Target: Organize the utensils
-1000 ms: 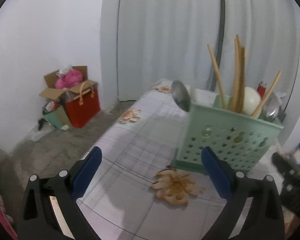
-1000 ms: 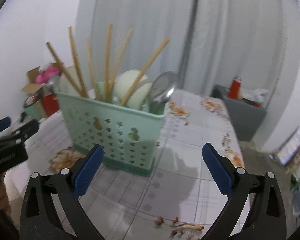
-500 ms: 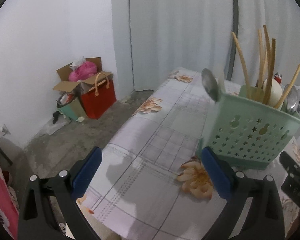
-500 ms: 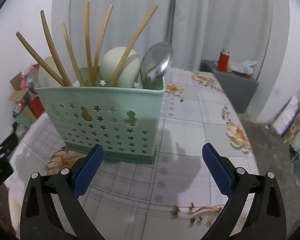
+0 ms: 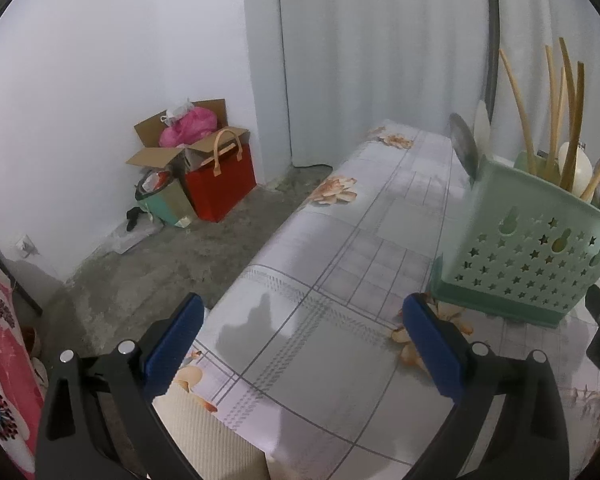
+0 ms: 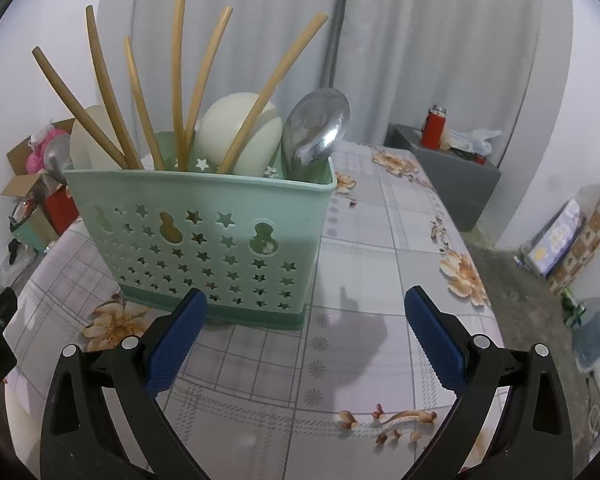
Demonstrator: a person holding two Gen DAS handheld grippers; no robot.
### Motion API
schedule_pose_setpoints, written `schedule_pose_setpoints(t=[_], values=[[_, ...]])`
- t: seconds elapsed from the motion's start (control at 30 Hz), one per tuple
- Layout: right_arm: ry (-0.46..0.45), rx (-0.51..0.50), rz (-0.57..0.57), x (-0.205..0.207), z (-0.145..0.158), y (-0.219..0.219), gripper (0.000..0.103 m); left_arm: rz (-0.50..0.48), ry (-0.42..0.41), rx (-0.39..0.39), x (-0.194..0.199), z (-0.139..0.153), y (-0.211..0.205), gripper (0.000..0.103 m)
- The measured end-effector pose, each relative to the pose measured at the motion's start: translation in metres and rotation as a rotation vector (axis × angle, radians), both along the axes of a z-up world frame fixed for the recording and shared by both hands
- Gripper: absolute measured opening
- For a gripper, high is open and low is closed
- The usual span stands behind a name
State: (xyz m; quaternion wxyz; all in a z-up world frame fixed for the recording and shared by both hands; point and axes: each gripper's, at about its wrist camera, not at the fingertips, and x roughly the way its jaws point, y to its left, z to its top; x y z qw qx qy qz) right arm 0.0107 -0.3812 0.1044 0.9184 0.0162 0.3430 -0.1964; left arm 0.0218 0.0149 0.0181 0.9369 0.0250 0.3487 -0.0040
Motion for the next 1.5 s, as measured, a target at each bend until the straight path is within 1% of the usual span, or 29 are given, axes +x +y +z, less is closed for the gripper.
schedule_pose_setpoints(t=[0.43, 1.5], values=[[0.007, -0.009, -0.015, 0.0019, -0.0005, -0.0028, 0.095, -0.016, 0.047, -0.005, 0.0045, -0.0080, -0.0038, 0.097], [-0.003, -0.033, -0.022, -0.0009, 0.0021, -0.0009, 0.095, -0.014, 0.047, -0.007, 0.0042, -0.0077, -0.0021, 0.097]])
